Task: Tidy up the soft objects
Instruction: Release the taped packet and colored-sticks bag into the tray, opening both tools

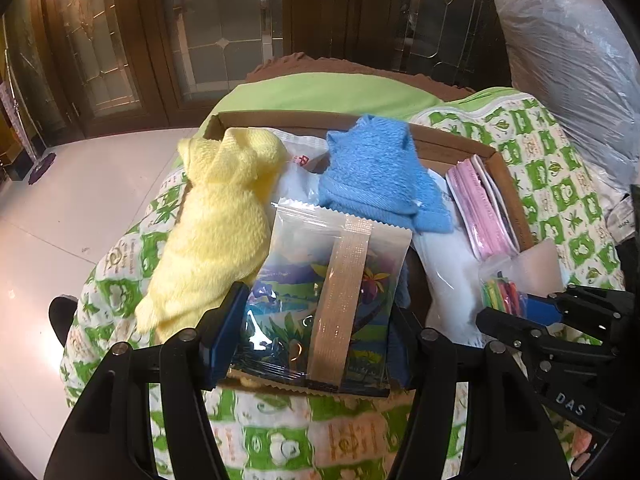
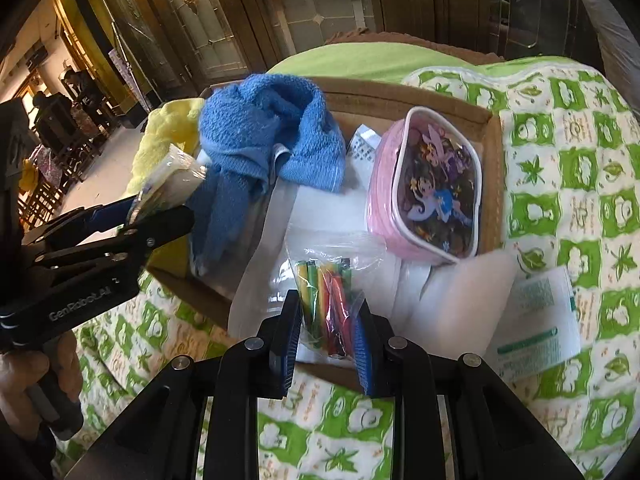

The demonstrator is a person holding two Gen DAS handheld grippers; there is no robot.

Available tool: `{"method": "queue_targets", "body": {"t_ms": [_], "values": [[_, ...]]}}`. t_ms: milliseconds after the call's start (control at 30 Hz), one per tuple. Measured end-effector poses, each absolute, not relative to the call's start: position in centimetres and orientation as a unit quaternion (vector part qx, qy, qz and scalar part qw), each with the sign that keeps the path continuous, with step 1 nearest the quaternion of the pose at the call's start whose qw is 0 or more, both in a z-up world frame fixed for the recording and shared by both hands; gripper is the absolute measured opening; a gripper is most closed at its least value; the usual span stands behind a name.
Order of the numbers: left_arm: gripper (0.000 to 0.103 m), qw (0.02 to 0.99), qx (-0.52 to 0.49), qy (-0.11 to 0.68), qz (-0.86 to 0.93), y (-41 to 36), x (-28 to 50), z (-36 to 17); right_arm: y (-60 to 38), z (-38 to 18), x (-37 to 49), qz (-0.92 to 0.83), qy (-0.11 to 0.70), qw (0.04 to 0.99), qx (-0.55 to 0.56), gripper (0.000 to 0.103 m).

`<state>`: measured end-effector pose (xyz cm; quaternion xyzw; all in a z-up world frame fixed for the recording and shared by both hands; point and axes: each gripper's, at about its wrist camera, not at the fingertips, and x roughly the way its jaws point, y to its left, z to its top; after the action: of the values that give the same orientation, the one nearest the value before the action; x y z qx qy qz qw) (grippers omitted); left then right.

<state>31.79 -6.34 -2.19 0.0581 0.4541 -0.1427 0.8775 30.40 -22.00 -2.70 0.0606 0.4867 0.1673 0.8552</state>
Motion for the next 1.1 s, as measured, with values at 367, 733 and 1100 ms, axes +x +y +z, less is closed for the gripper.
{"method": "queue_targets", "body": {"t_ms": [367, 733, 1100], "values": [[0.064, 0.876, 0.074, 0.455, -0.141, -7.4, 32.4, -3.9, -19.7, -2.7, 31.0, 0.178, 0.456, 0.871, 0.030, 0.028], [0.081, 0.889, 0.061, 0.432, -0.141, -6.8, 30.0, -1.4, -22.1, -1.7, 29.6, 0.182, 0.437, 0.878, 0.075, 0.050], [0.081, 0.887, 0.041, 0.433, -0.154, -5.5, 22.8, -1.2, -25.1, -0.4, 24.9, 0.182, 0.445, 0.870, 0.112, 0.060]]}}
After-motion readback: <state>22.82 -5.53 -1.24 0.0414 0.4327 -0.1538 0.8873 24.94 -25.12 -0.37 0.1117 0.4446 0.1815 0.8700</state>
